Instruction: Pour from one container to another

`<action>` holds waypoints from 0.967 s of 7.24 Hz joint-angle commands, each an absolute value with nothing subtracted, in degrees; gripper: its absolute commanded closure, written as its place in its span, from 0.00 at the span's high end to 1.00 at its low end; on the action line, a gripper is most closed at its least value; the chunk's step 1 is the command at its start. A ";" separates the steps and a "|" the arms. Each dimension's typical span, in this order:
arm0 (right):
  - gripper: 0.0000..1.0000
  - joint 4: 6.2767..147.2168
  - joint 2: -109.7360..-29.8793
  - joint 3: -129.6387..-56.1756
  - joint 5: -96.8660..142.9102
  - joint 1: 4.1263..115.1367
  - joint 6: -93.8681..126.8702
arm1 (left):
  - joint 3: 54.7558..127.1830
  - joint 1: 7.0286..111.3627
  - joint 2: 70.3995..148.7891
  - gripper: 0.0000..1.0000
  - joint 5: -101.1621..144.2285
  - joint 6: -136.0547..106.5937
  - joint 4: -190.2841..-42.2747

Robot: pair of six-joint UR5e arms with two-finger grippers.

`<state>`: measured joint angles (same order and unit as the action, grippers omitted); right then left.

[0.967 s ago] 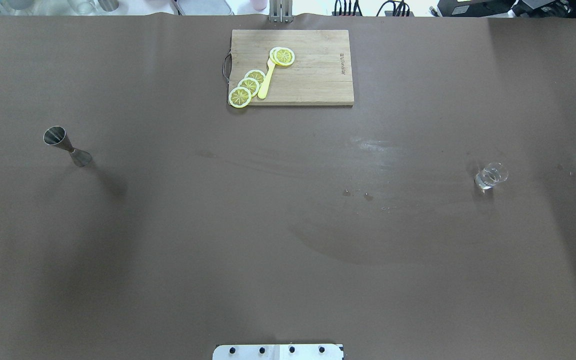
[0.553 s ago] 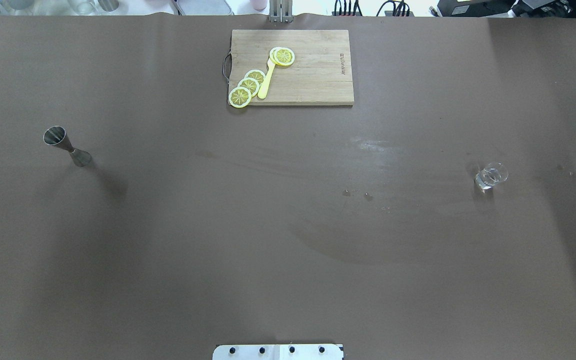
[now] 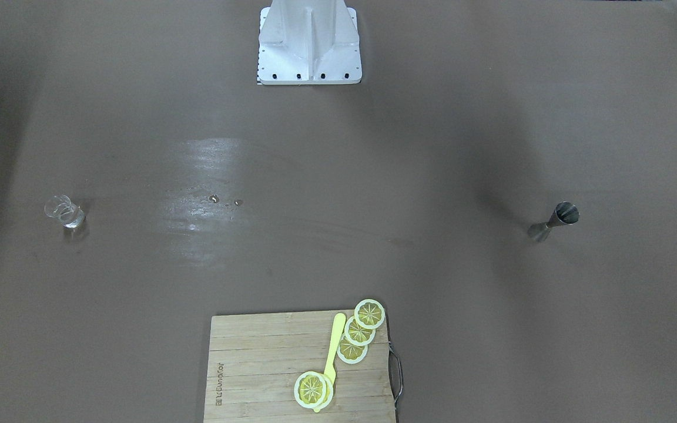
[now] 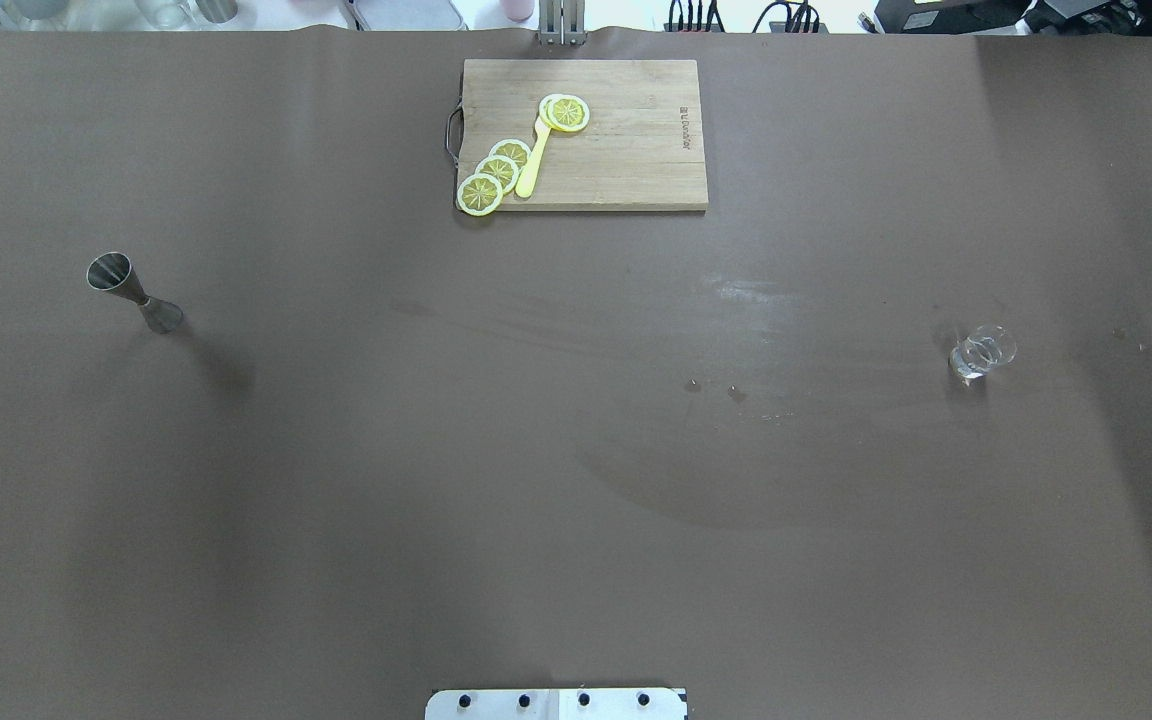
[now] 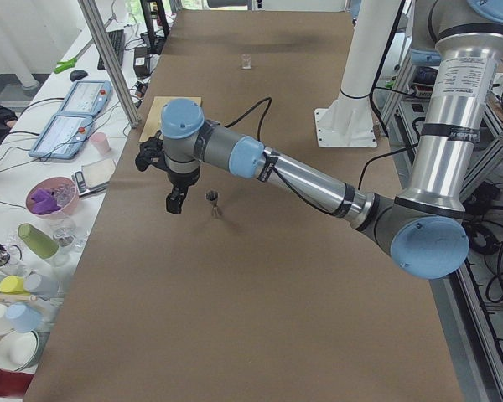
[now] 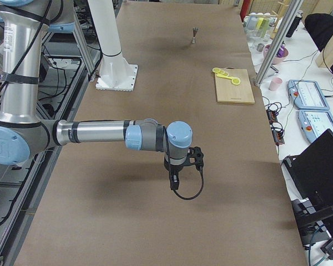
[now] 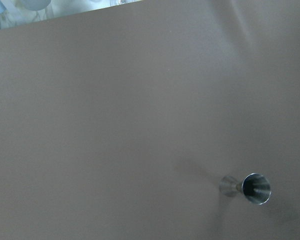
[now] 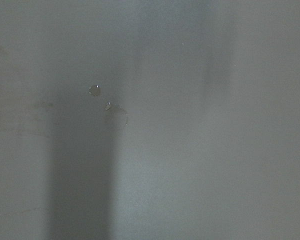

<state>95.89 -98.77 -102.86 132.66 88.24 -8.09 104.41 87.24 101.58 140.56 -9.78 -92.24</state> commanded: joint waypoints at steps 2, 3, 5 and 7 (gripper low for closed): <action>1.00 95.89 -98.70 -102.83 132.54 88.24 -8.09 | 106.60 82.56 106.60 0.98 139.93 -32.29 -99.75; 1.00 95.89 -98.70 -102.83 132.54 88.24 -8.17 | 108.00 80.62 107.74 0.98 137.40 -34.95 -99.76; 1.00 95.89 -98.88 -102.74 132.71 88.24 -8.17 | 111.08 76.75 108.72 0.98 125.39 -35.86 -100.36; 1.00 95.89 -98.88 -102.74 132.63 88.24 -8.17 | 114.60 72.35 107.93 0.98 113.51 -36.21 -104.56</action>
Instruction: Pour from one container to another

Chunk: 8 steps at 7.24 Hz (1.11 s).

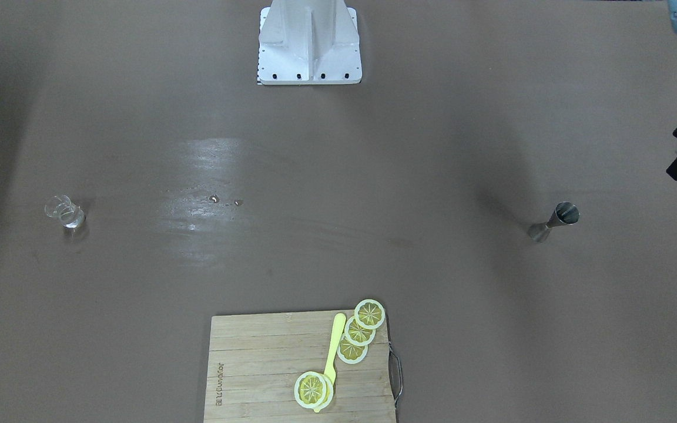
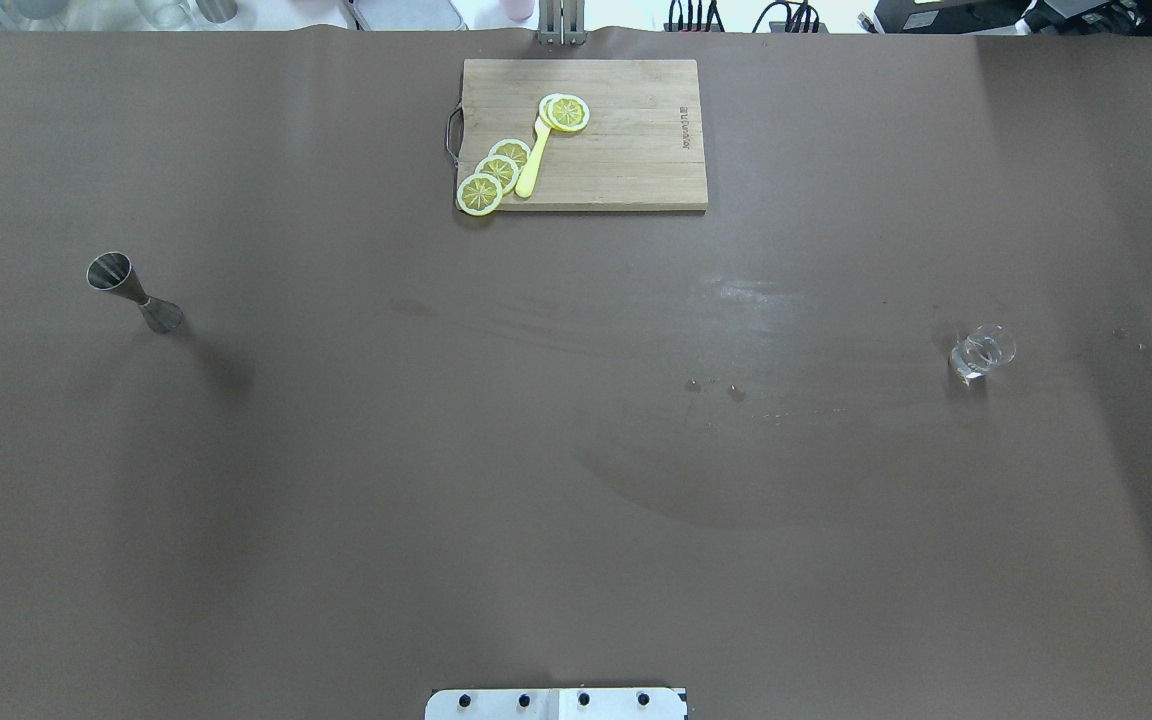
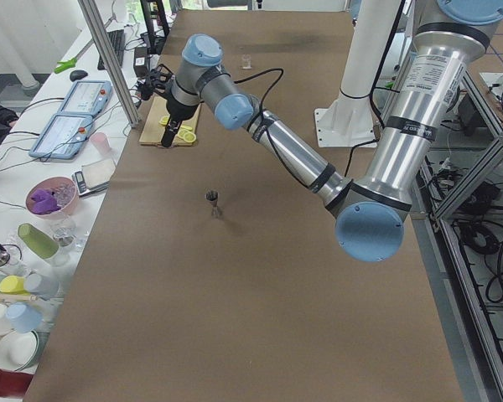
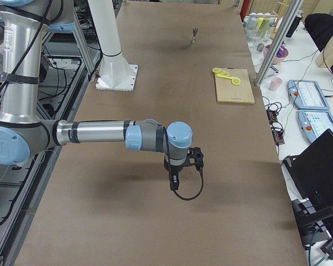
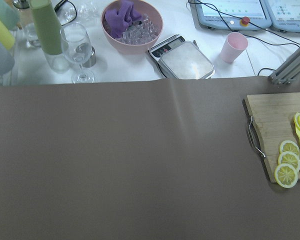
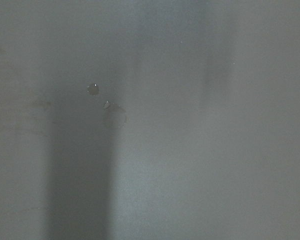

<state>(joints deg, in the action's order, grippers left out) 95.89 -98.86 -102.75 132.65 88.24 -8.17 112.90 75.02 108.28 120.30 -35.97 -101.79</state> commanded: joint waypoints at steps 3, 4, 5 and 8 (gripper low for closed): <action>1.00 95.89 -98.79 -102.74 132.54 88.24 -8.17 | 114.87 63.40 99.52 0.98 101.12 -45.49 -122.74; 1.00 95.89 -98.88 -102.74 132.63 88.24 -8.17 | 115.31 59.54 96.88 0.98 94.55 -46.83 -126.70; 1.00 95.89 -98.79 -102.74 132.63 88.24 -8.17 | 115.31 57.07 94.42 0.98 89.52 -46.93 -130.04; 1.00 95.89 -98.88 -102.66 132.54 88.24 -8.79 | 114.96 46.44 84.58 0.97 71.34 -49.90 -144.63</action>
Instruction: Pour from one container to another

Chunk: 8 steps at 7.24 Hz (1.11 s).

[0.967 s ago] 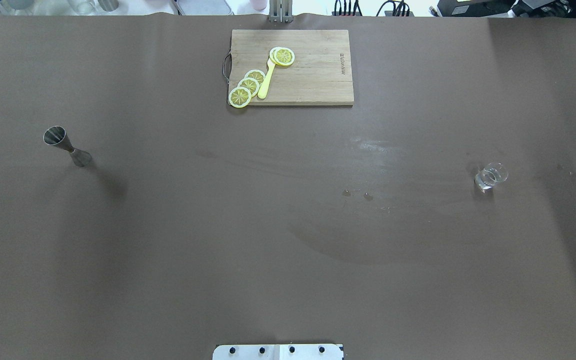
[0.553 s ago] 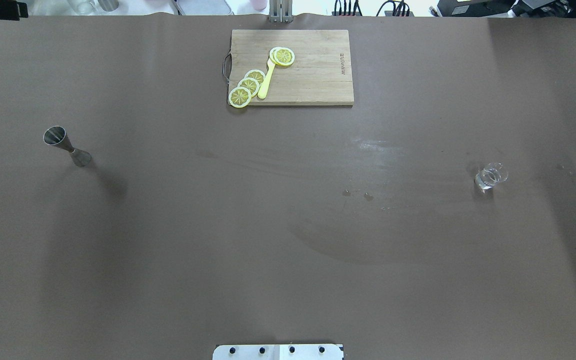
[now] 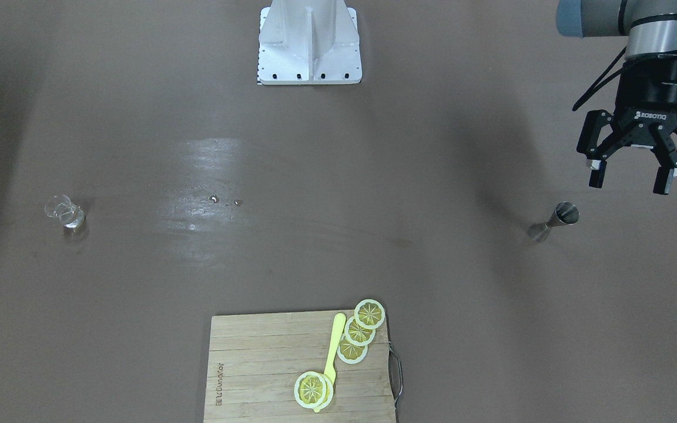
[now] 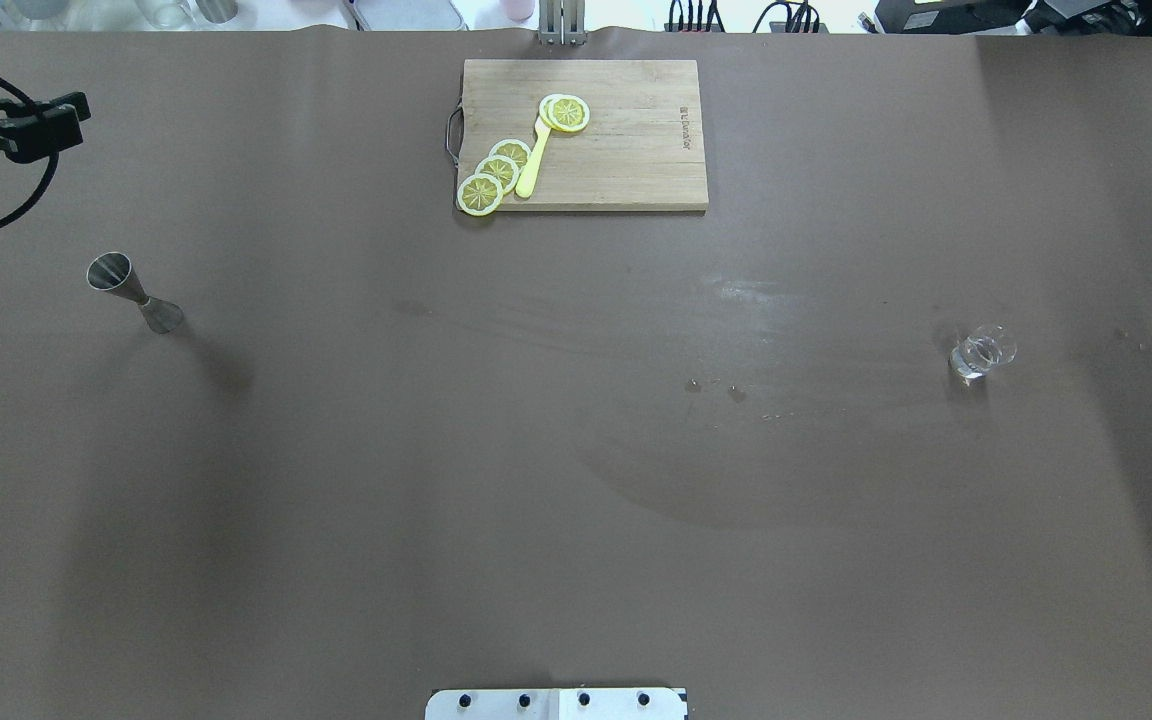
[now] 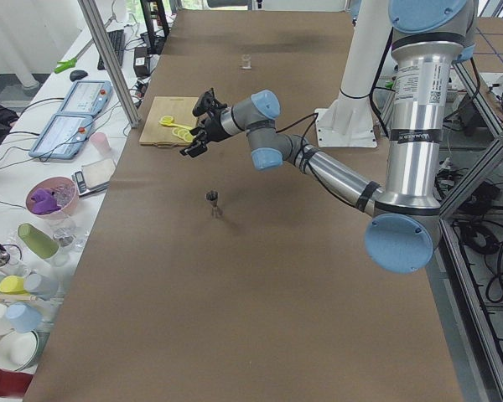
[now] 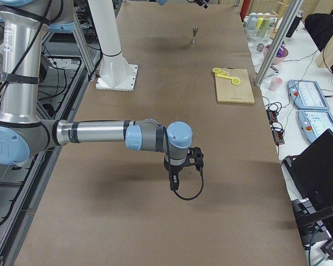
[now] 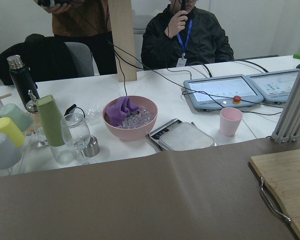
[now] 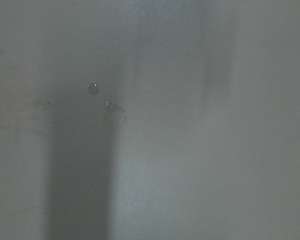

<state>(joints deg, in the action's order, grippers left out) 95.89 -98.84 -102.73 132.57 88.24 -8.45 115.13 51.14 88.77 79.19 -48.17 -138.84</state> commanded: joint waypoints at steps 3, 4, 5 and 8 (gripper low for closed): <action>1.00 95.80 -98.79 -102.83 132.54 88.24 -9.05 | 112.25 32.83 78.33 0.97 49.99 -51.33 -157.98; 1.00 95.80 -98.70 -103.09 132.63 88.16 -9.23 | 111.71 30.43 76.92 0.97 46.18 -51.42 -160.46; 1.00 93.45 -97.66 -103.18 131.93 86.85 -13.23 | 110.66 29.02 76.73 0.98 42.31 -52.03 -161.53; 1.00 89.67 -97.21 -103.27 134.80 86.22 -18.27 | 107.06 20.16 76.73 0.97 29.40 -56.83 -162.17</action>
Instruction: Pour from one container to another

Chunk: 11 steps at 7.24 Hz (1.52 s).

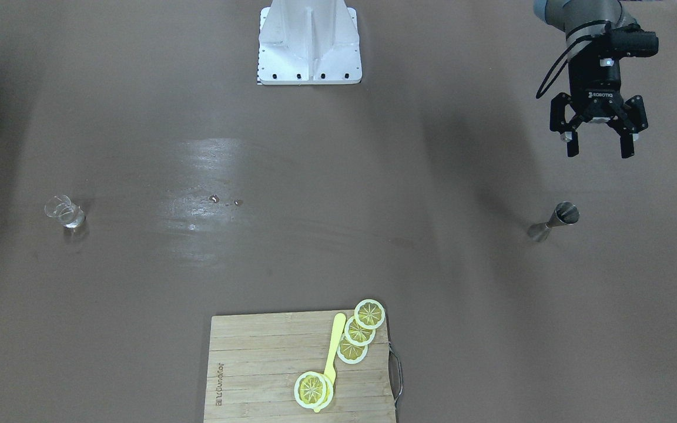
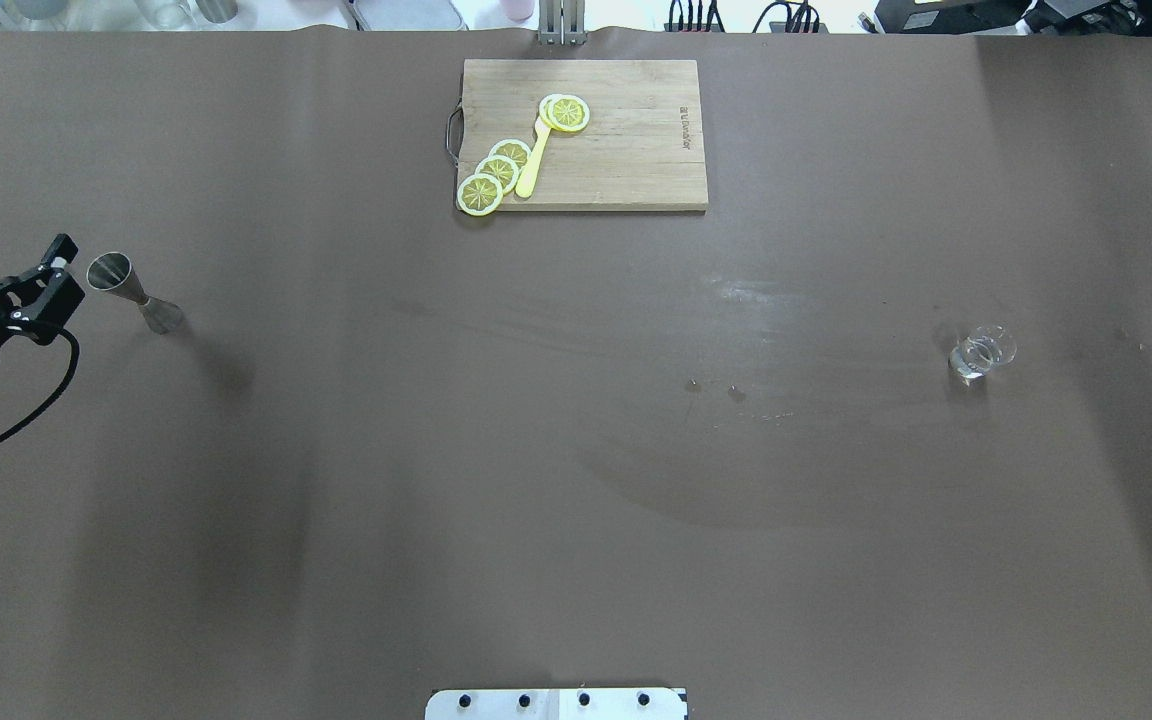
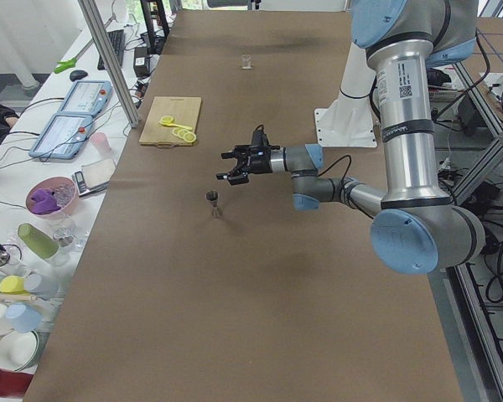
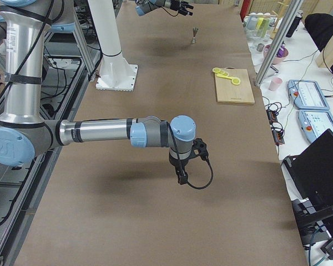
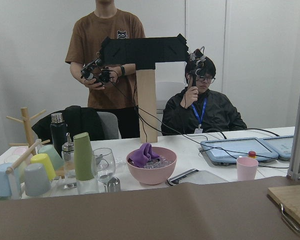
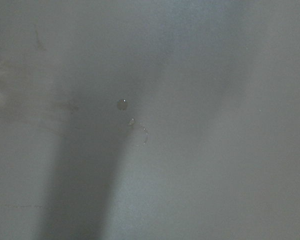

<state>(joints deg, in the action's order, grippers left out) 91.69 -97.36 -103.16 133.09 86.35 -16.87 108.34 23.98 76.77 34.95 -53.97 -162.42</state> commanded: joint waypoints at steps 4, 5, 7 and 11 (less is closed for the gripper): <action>1.00 78.16 -97.03 -103.53 138.69 79.74 -23.91 | 108.54 14.33 75.32 0.97 16.45 -73.69 -149.28; 1.00 75.61 -96.07 -103.54 138.52 77.89 -23.91 | 108.54 13.54 74.97 0.97 14.96 -77.74 -146.11; 1.00 74.80 -90.98 -103.27 137.20 72.00 -24.78 | 108.98 13.27 74.71 0.97 13.18 -89.84 -134.10; 1.00 63.77 -93.42 -98.80 138.25 71.98 -32.69 | 110.13 12.84 76.81 0.97 13.45 -99.76 -119.53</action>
<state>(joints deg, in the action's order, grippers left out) 68.95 -92.85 -100.58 137.96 72.02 -31.73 110.42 13.23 75.91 13.29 -99.02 -120.85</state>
